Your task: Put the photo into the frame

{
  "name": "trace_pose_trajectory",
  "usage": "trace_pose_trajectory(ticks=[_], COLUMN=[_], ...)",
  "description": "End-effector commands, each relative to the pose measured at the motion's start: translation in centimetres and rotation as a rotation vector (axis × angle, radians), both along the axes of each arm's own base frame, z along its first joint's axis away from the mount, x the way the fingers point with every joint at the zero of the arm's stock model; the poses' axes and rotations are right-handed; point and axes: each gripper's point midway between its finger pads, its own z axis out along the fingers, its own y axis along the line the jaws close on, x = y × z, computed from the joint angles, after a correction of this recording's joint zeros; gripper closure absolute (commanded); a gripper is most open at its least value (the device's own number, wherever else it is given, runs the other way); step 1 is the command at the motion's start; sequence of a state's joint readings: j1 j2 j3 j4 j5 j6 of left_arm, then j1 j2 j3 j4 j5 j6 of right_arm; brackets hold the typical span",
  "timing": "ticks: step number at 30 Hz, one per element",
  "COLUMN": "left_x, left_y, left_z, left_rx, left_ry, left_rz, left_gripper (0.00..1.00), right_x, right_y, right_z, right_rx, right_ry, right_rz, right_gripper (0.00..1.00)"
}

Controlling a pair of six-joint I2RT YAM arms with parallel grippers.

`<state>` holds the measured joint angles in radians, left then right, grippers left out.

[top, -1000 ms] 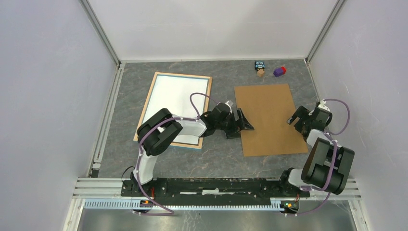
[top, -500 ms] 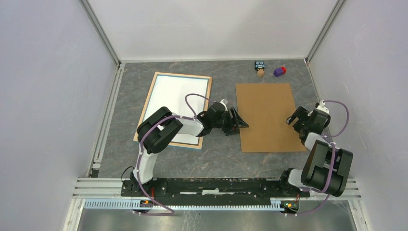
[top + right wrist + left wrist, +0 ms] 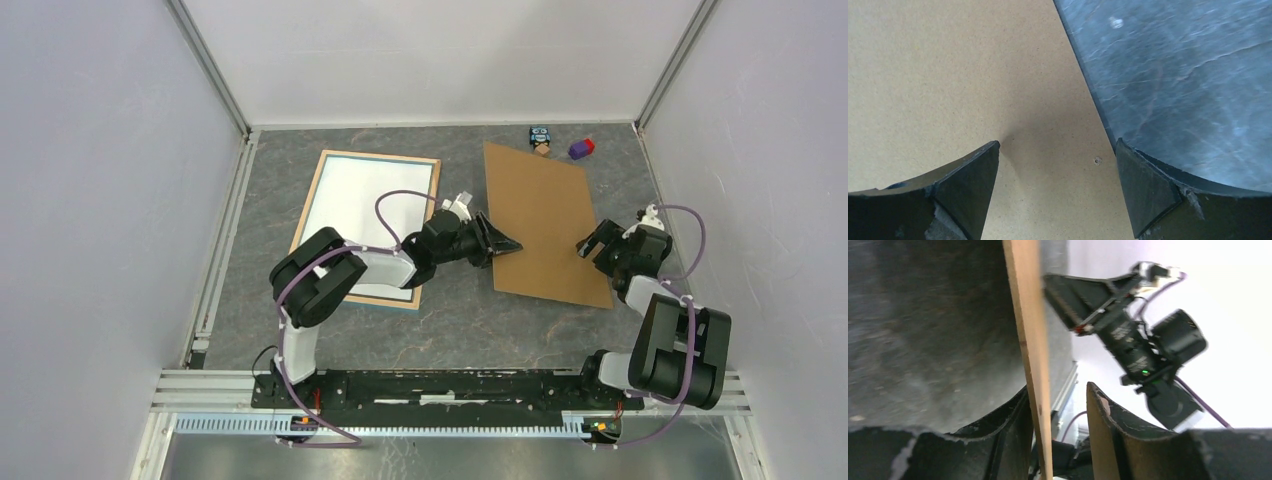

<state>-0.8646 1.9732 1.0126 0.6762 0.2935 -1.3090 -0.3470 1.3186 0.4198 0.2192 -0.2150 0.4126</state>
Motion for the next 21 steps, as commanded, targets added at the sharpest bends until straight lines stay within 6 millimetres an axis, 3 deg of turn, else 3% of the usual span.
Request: trace_pose_trajectory(ticks=[1,5,10,14,21], left_x=[-1.0,-1.0,-0.6,-0.4,-0.3], left_y=[-1.4,-1.3,1.0,1.9,3.5], left_z=[8.9,8.1,4.1,3.2,2.9], left_rx=[-0.242,-0.181,0.141,0.266,0.414], left_ry=[-0.107,-0.091,-0.088,-0.099,-0.117], left_rz=[-0.042,-0.041,-0.004,-0.009,-0.028], left_gripper=[0.55,0.64,0.72,0.75,0.95], right_x=[-0.8,-0.7,-0.6,-0.5,-0.4], right_y=[3.5,3.5,3.3,3.2,2.6], right_z=[-0.5,-0.4,-0.3,-0.1,0.5], right_rx=[0.127,0.116,0.098,0.084,0.033], right_ry=[0.022,0.016,0.016,0.013,0.006], right_rz=[0.088,0.09,0.087,0.085,0.075], right_gripper=[0.09,0.09,0.09,0.09,0.09])
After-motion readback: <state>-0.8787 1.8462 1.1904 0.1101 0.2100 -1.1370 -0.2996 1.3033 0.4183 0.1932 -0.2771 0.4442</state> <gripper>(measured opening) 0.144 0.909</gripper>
